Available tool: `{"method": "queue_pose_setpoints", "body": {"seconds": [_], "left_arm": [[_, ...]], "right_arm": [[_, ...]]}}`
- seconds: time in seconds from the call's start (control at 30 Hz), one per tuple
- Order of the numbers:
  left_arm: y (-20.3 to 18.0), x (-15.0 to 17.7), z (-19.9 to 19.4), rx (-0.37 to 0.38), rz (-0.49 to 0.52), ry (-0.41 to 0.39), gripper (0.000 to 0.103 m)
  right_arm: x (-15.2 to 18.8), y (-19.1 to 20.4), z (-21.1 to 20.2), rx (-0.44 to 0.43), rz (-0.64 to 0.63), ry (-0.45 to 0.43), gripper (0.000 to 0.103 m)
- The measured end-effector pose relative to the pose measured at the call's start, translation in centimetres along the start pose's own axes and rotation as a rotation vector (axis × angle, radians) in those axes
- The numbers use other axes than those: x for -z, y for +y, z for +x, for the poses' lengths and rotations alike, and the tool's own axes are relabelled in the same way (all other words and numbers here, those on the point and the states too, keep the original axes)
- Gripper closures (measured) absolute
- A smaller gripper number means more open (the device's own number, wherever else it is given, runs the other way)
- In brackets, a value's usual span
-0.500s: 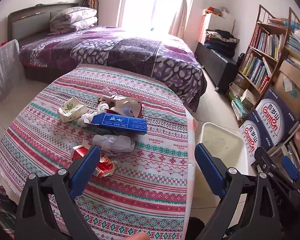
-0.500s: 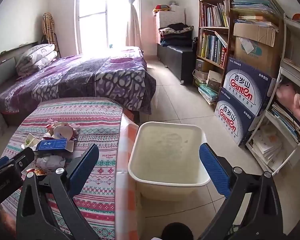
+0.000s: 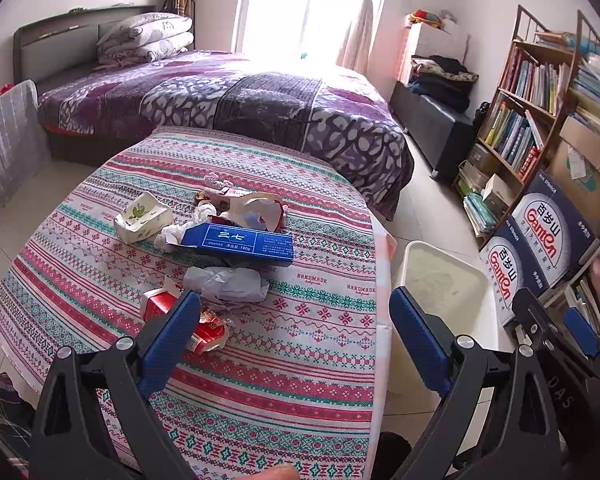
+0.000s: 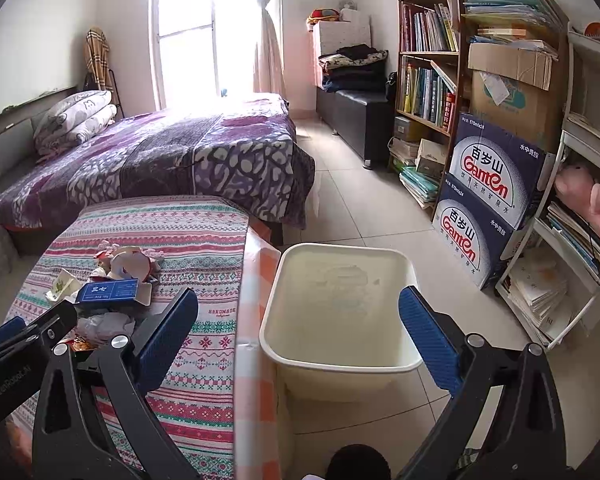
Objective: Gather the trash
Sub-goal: 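Move both tools toward the trash pile on the patterned table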
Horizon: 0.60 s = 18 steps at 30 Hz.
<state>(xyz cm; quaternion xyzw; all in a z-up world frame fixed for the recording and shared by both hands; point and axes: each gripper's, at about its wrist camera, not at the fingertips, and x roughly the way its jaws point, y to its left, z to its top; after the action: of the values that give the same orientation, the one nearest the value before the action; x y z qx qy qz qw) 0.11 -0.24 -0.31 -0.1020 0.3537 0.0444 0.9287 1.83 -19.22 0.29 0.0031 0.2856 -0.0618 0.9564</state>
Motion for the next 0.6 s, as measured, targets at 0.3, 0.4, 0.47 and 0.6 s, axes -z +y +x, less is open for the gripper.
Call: {"method": "queue_pose_setpoints", "body": {"seconds": [0.3,0.4,0.47,0.6], "left_arm": [[0.18,0.09,0.04,-0.001,0.0,0.0,0.011],[0.3,0.08,0.09,-0.002,-0.003,0.003,0.011],[0.35,0.13,0.08,-0.004,-0.002,0.002,0.011],[0.38,0.12,0.11,-0.002,-0.003,0.0,0.011]], "right_arm": [[0.03,-0.15,0.02,-0.001,-0.001,0.001,0.007],[0.02,-0.11,0.01,0.0,-0.003,0.001,0.007],[-0.05,-0.1,0.21,-0.001,-0.004,0.003,0.007],[-0.12,-0.12,0.31,0.001,-0.007,0.003,0.007]]}}
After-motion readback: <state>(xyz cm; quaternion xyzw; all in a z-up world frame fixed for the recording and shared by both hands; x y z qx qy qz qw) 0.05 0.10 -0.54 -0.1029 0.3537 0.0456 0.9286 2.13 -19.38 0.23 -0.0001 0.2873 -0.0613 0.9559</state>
